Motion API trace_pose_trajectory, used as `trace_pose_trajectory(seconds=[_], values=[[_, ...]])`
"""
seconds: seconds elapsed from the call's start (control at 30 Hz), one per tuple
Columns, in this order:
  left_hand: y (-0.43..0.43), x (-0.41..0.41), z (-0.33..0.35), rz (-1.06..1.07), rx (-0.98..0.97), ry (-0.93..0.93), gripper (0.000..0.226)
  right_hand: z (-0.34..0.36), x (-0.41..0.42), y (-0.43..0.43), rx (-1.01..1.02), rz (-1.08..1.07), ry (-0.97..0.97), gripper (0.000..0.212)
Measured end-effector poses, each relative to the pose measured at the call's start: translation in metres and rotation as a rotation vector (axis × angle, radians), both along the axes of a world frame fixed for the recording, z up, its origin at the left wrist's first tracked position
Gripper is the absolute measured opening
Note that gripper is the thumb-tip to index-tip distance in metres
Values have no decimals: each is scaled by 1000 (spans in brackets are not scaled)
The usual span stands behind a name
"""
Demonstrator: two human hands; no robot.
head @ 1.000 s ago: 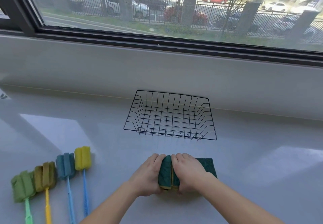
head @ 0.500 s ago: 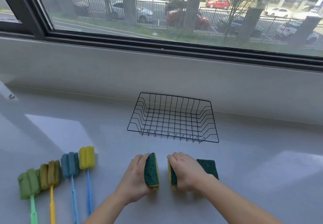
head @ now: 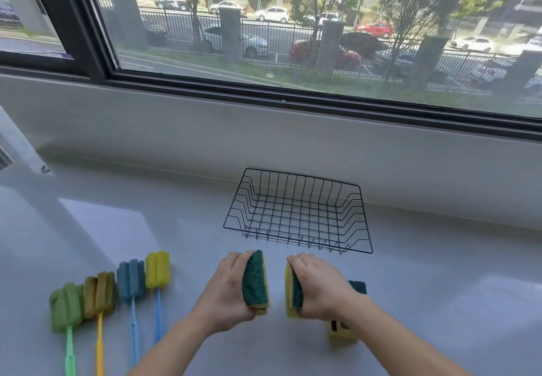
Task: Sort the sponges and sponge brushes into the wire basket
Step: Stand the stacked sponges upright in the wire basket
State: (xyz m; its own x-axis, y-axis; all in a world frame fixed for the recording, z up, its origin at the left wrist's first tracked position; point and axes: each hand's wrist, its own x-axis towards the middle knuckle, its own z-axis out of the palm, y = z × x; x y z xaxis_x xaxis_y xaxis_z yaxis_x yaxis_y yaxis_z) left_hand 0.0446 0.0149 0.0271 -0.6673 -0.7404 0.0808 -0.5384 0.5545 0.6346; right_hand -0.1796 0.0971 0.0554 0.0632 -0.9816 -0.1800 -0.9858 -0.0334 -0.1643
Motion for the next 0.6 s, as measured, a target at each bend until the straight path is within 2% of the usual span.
trace_pose_trajectory(seconds=[0.4, 0.6], values=[[-32, -19, 29, 18, -39, 39, 106, 30, -18, -25, -122, -19, 8, 83], [-58, -34, 43, 30, -63, 46, 105, 43, -25, -47, -157, -37, 52, 78]])
